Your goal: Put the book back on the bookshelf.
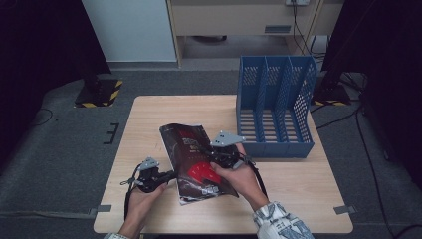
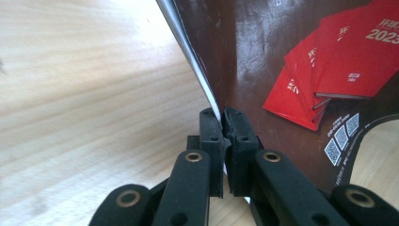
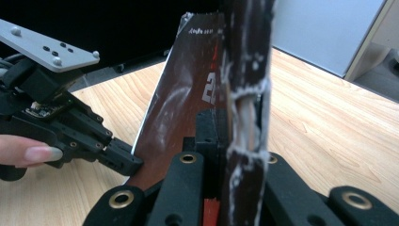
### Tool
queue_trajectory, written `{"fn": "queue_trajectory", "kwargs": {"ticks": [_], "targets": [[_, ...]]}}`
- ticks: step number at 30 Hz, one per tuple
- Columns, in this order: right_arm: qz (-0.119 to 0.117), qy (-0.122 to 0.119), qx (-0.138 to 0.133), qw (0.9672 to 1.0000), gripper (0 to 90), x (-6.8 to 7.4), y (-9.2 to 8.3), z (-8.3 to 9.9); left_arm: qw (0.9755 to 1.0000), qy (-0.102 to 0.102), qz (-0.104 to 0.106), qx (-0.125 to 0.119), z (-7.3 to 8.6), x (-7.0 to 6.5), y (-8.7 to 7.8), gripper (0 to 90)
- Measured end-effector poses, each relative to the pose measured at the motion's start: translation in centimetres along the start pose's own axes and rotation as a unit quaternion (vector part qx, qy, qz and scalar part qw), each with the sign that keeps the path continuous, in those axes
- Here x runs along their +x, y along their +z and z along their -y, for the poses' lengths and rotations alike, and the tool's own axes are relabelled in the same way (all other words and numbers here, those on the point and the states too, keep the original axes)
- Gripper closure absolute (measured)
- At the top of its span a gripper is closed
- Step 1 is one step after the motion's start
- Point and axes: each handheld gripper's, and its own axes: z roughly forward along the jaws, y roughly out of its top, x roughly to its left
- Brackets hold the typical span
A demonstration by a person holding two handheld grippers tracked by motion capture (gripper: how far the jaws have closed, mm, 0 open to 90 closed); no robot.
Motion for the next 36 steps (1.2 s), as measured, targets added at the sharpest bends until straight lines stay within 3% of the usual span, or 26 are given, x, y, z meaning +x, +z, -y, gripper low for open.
{"fn": "queue_trajectory", "kwargs": {"ticks": [16,22,29,36], "targets": [[-0.006,0.0,-0.008,0.9999,85.5,-0.2,-0.9,-0.1,0.9993,0.012,-0.012,-0.032,-0.7,-0.2,-1.2,87.3],[-0.014,0.004,-0.014,0.9998,80.7,-0.2,-1.1,-0.5,0.998,0.028,-0.032,-0.047,-1.1,-0.3,-1.9,87.3],[-0.03,-0.002,-0.045,0.9985,69.1,-0.2,-1.9,-1.8,0.9957,0.043,-0.037,-0.073,-1.4,-0.6,-2.5,87.6],[-0.038,-0.011,-0.057,0.9976,66.4,-0.5,-2.2,-3.3,0.9947,0.052,-0.038,-0.08,-1.5,-0.8,-2.7,87.7]]}}
